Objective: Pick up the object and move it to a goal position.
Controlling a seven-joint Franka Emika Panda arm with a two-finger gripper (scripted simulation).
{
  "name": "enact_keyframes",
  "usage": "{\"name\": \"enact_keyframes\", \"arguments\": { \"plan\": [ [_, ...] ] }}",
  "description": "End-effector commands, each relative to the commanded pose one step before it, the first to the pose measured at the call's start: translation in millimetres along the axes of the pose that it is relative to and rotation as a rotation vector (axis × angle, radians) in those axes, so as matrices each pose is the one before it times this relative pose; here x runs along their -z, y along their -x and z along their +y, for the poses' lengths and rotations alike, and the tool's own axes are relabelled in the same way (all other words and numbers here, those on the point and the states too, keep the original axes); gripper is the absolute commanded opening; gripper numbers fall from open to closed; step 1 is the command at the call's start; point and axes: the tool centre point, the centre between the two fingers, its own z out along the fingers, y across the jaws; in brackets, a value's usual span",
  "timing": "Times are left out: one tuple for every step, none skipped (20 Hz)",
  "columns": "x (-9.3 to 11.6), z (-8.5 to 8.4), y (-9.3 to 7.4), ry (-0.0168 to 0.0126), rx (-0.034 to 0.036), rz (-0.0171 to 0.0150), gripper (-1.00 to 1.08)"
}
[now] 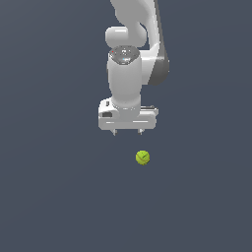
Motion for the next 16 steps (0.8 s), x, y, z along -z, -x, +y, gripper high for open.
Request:
{"name": "enact_keyframes", "arguments": {
  "plan": [
    [0.00,0.01,0.00,0.00000,0.00000,0.00000,1.00],
    [-0.22,-0.26,0.10,0.00000,0.00000,0.00000,1.00],
    [-1.34,0.05,0.10,0.00094,-0.00148,-0.00111,1.00],
    [-1.90,-0.24,0.26,0.00113,-0.00177,-0.00134,1.00],
    [-2.63,-0.33,0.37,0.00160,-0.00233,-0.00185,1.00],
    [-3.31,-0.39,0.49,0.00209,-0.00272,-0.00233,1.00],
    [-3.04,-0.30,0.48,0.00200,-0.00217,-0.00215,1.00],
    [-2.27,-0.23,0.42,0.00152,-0.00119,-0.00157,1.00],
    [-1.51,-0.09,0.32,0.00107,-0.00037,-0.00105,1.00],
    [-0.79,-0.01,0.18,0.00067,0.00035,-0.00062,1.00],
    [0.10,0.06,0.04,-0.00003,0.00069,0.00007,1.00],
    [0.20,-0.20,-0.14,0.00000,0.00000,0.00000,1.00],
    [0.30,0.08,-0.10,-0.00050,-0.00157,0.00038,1.00],
    [-0.18,-0.23,-0.16,-0.00009,-0.00239,-0.00007,1.00],
    [-0.43,-0.34,-0.19,0.00001,-0.00351,-0.00023,1.00],
    [-0.64,-0.44,-0.24,0.00006,-0.00467,-0.00036,1.00]
  ]
}}
